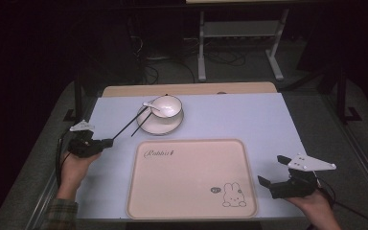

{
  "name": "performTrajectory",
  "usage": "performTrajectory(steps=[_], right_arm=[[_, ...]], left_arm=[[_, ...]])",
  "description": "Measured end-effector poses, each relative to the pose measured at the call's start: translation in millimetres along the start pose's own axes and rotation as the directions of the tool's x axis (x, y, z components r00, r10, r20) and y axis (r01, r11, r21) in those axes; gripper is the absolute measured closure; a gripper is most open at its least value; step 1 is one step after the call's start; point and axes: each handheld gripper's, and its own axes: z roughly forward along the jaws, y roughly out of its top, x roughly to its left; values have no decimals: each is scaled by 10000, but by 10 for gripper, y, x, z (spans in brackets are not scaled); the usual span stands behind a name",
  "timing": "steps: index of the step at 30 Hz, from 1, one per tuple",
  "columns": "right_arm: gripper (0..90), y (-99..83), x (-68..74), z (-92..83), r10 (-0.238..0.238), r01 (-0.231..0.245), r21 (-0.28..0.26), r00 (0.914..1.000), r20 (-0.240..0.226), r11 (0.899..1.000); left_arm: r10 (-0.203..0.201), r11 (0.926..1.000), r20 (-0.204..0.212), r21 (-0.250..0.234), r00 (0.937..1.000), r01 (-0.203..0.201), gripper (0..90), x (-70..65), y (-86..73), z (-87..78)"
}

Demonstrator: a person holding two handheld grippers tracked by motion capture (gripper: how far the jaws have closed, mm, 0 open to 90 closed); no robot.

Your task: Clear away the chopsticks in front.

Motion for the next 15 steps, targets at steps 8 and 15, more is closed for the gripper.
performTrajectory(steps=[8,15], right_arm=[[0,2,3,-2,-5,5,-3,10000,1,10000],[0,4,5,2,-25,25,1,10000,-11,10000]], left_arm=[[149,9998,347,113,9993,-153,853,-155,-143,-86],[410,9990,815,135,9958,-422,853,-307,-188,-112]])
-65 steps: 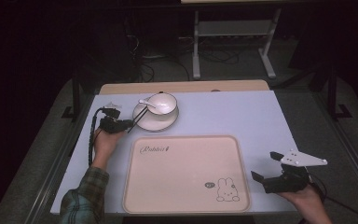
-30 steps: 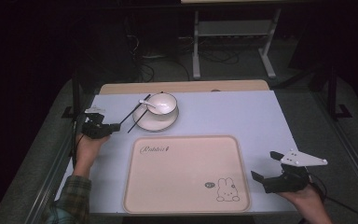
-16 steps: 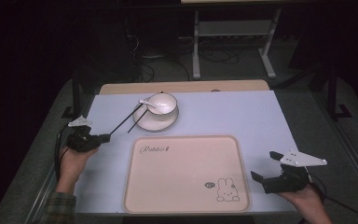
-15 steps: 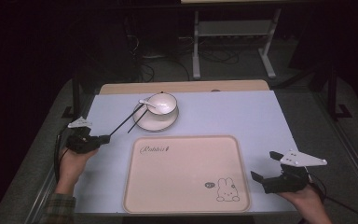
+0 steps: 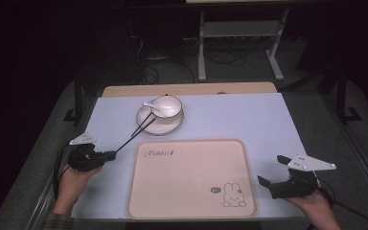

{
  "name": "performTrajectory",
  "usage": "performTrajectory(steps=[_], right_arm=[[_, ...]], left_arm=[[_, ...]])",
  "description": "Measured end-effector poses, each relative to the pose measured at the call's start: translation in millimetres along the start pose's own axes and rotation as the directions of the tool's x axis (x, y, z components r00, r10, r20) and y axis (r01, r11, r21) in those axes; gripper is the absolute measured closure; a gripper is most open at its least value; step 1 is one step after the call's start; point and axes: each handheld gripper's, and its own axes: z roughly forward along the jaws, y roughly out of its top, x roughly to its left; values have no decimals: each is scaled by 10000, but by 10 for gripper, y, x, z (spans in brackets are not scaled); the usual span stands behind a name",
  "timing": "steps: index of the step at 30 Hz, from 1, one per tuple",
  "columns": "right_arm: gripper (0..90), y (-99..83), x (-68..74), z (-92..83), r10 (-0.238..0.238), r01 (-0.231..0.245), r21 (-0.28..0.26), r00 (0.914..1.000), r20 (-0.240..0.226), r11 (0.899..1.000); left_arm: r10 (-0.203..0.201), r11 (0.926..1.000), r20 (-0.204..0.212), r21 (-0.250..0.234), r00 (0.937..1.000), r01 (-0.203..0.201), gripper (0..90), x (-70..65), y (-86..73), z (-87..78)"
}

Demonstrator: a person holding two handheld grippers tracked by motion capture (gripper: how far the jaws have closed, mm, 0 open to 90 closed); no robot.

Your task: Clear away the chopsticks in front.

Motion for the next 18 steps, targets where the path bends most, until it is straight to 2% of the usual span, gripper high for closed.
performTrajectory(steps=[8,11,18], right_arm=[[0,0,-1,2,1,-1,7,10000,-5,10000],[0,-1,-4,3,8,-8,5,10000,-6,10000],[0,-1,-4,3,7,-7,8,10000,-11,10000]], left_arm=[[347,9994,669,-20,9972,-347,853,-189,66,99],[556,9984,955,52,9939,-564,854,-278,92,159],[1130,9919,1539,406,9816,-1206,853,-503,132,326]])
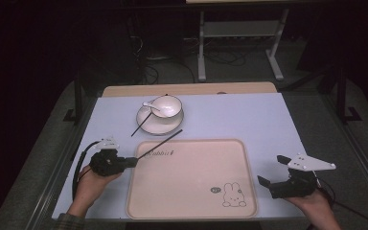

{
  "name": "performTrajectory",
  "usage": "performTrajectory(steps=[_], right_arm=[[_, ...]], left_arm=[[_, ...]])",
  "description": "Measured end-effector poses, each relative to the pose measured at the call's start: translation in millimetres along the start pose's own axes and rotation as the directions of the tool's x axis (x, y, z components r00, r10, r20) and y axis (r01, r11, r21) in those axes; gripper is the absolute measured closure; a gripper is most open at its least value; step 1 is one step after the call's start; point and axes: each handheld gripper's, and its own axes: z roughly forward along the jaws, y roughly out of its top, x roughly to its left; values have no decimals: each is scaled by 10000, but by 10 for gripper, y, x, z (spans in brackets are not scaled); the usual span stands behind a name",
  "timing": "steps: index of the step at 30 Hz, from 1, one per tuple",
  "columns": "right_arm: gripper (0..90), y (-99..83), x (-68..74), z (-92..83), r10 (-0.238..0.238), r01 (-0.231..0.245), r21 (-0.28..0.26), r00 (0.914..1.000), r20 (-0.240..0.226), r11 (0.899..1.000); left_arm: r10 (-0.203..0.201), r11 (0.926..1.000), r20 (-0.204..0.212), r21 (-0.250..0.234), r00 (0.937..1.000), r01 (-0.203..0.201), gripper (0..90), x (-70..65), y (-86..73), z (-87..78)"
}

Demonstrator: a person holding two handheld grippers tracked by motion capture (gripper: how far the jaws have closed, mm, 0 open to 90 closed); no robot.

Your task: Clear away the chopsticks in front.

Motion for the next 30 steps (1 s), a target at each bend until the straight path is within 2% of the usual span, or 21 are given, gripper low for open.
performTrajectory(steps=[5,9,17,18,21,30], right_arm=[[0,1,1,2,-2,2,7,10000,-3,10000],[0,1,3,4,3,-3,18,10000,-7,10000],[0,1,3,5,-2,2,27,10000,-19,10000],[0,1,4,6,-1,1,34,10000,-22,10000],[0,3,6,6,-2,2,22,10000,-16,10000],[0,3,7,7,-9,9,32,10000,-20,10000]], left_arm=[[380,9985,411,375,9984,-395,853,-110,18,143],[529,9965,537,625,9972,-562,853,-163,27,247],[591,9927,384,1027,9975,-627,851,-186,-10,366],[597,9905,339,1218,9976,-634,850,-187,-19,390],[610,9883,272,1381,9978,-642,849,-181,-35,419],[555,9879,189,1441,9983,-576,826,-169,-45,420]])
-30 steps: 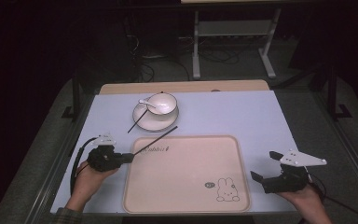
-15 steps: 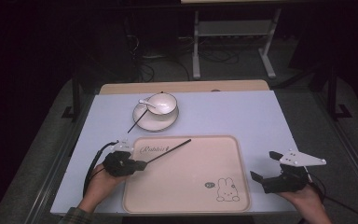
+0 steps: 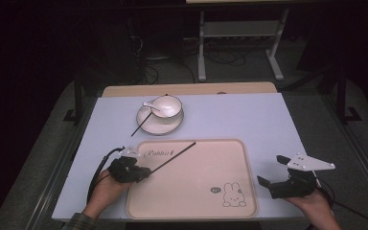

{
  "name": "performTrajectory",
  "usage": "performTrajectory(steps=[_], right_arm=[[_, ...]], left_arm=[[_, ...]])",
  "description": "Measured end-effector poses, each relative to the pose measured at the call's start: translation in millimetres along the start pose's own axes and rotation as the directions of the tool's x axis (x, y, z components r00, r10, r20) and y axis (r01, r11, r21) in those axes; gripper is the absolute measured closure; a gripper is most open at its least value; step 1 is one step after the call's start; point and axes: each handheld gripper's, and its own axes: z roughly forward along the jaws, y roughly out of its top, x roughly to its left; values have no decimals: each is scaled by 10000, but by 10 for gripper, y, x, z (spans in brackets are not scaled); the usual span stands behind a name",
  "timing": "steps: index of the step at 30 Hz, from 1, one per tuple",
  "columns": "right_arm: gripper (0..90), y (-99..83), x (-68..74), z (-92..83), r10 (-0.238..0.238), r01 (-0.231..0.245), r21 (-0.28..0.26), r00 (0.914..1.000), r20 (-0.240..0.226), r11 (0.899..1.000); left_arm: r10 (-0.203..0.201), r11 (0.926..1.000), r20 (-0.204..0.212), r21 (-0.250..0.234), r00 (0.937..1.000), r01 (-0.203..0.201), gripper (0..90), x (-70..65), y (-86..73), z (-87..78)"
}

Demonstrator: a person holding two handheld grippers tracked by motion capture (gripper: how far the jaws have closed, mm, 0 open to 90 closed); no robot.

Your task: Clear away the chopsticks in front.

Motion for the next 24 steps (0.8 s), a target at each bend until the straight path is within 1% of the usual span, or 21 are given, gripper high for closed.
performTrajectory(steps=[2,3,4,5,6,8,9,10,13,15,17,18,19,20,21,22,23,24], right_arm=[[0,1,0,0,-6,6,-3,10000,-1,10000],[0,1,0,0,-9,9,-4,10000,-2,10000],[0,1,0,0,-9,9,-4,10000,-2,10000],[0,0,0,1,13,-13,-8,10000,-21,10000],[0,0,0,1,13,-13,-8,10000,-21,10000],[0,-1,-1,7,30,-30,12,10000,-25,10000],[0,-1,-1,7,30,-30,12,10000,-25,10000],[0,1,0,9,27,-27,15,10000,-28,10000],[0,4,2,7,26,-26,-13,10000,-30,10000],[0,4,0,6,53,-53,-16,10000,-24,10000],[0,5,-3,7,51,-51,-35,10000,-16,10000],[0,6,-3,7,52,-52,-34,10000,-15,10000],[0,6,-3,7,52,-52,-35,10000,-14,10000],[0,4,-4,7,62,-63,-36,10000,-17,10000],[0,2,-6,6,95,-95,-28,10000,-15,10000],[0,0,-12,6,107,-107,-23,9999,-15,9999],[0,0,-12,6,107,-107,-23,9999,-15,9999],[0,0,-14,5,117,-117,-25,9999,-14,9999]], left_arm=[[-28,10000,10,-6,10000,28,812,0,0,-1],[-90,9999,40,-128,10000,90,796,1,6,-11],[-90,9999,40,-128,10000,90,774,1,6,-11],[-132,9991,-32,-400,9999,131,741,29,39,-47],[-132,9991,-32,-400,9999,131,697,29,39,-47],[-357,9969,-331,-714,9988,333,581,147,133,-108],[-357,9969,-331,-714,9988,333,515,147,133,-108],[-436,9961,-376,-782,9983,406,515,182,156,-120],[-683,9926,-748,-1050,9949,603,393,341,251,-166],[-777,9911,-916,-1149,9928,670,383,435,309,-186],[-834,9902,-1298,-1227,9880,674,384,554,402,-202],[-833,9903,-1418,-1224,9864,660,398,591,436,-207],[-839,9895,-1693,-1301,9820,622,410,651,495,-206],[-846,9895,-1875,-1315,9786,604,431,702,545,-203],[-913,9879,-1951,-1410,9765,642,444,740,583,-193],[-990,9863,-2036,-1502,9740,689,478,787,633,-181],[-1005,9854,-2138,-1562,9717,676,478,834,684,-166],[-1013,9853,-2245,-1572,9692,666,497,876,735,-146]])
